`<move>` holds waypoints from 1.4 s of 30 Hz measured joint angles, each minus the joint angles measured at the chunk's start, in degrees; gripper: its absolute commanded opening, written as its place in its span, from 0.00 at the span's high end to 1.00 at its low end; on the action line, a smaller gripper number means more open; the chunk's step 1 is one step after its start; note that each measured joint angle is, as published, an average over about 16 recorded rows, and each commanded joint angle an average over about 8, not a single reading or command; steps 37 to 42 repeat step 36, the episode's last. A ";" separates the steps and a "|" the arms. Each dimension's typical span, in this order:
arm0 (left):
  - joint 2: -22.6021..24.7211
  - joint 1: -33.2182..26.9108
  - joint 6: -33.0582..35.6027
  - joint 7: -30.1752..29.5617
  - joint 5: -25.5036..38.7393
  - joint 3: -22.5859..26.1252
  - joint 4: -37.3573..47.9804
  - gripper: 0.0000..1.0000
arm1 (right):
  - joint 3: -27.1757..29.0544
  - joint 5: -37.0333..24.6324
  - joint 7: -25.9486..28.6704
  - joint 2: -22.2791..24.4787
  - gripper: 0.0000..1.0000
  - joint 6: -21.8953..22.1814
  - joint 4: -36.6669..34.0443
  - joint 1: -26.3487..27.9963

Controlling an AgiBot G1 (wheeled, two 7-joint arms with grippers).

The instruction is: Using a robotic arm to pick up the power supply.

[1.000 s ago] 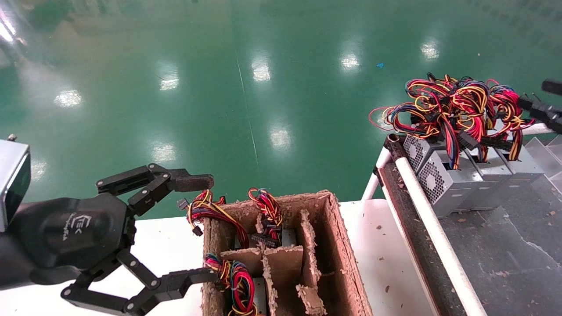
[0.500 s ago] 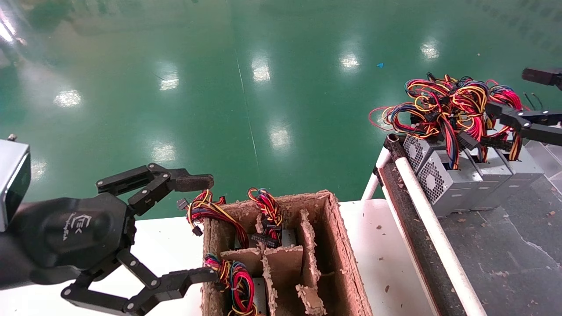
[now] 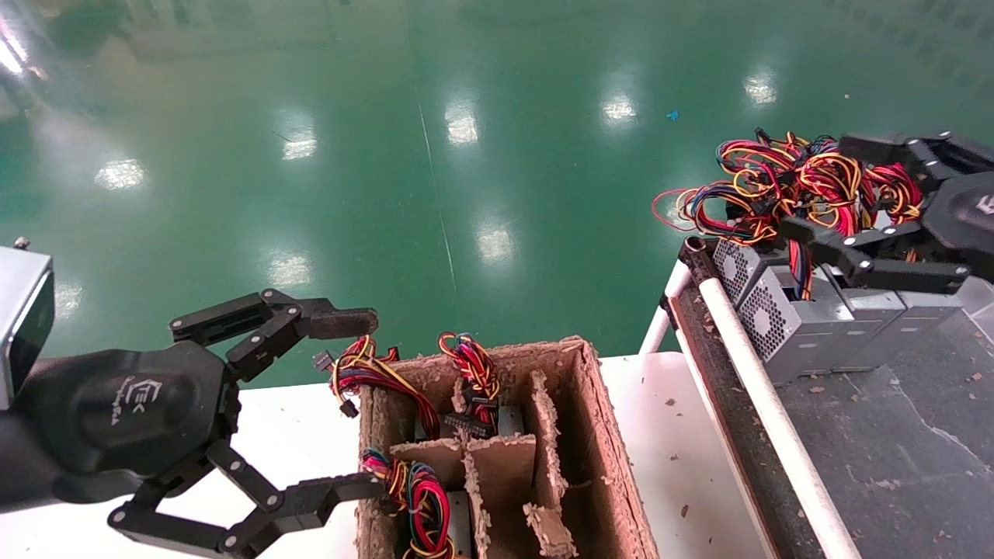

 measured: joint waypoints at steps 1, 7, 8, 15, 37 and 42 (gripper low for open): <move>0.00 0.00 0.00 0.00 0.00 0.00 0.00 0.00 | -0.04 0.49 0.56 -0.01 0.00 -0.11 1.17 -0.60; 0.00 0.00 0.00 0.00 0.00 0.00 0.00 0.00 | -0.26 3.37 3.88 -0.05 0.00 -0.79 8.10 -4.19; 0.00 0.00 0.00 0.00 0.00 0.00 0.00 0.00 | -0.30 3.85 4.43 -0.06 0.00 -0.91 9.25 -4.78; 0.00 0.00 0.00 0.00 -0.01 0.01 0.00 0.00 | -0.56 7.21 8.30 -0.12 0.00 -1.70 17.33 -8.96; -0.01 0.01 -0.01 0.01 -0.02 0.01 0.01 0.12 | -1.12 14.55 16.52 -0.22 0.00 -3.43 34.89 -18.05; -0.01 0.01 -0.01 0.01 -0.02 0.01 0.01 0.12 | -1.12 14.55 16.52 -0.22 0.00 -3.43 34.89 -18.05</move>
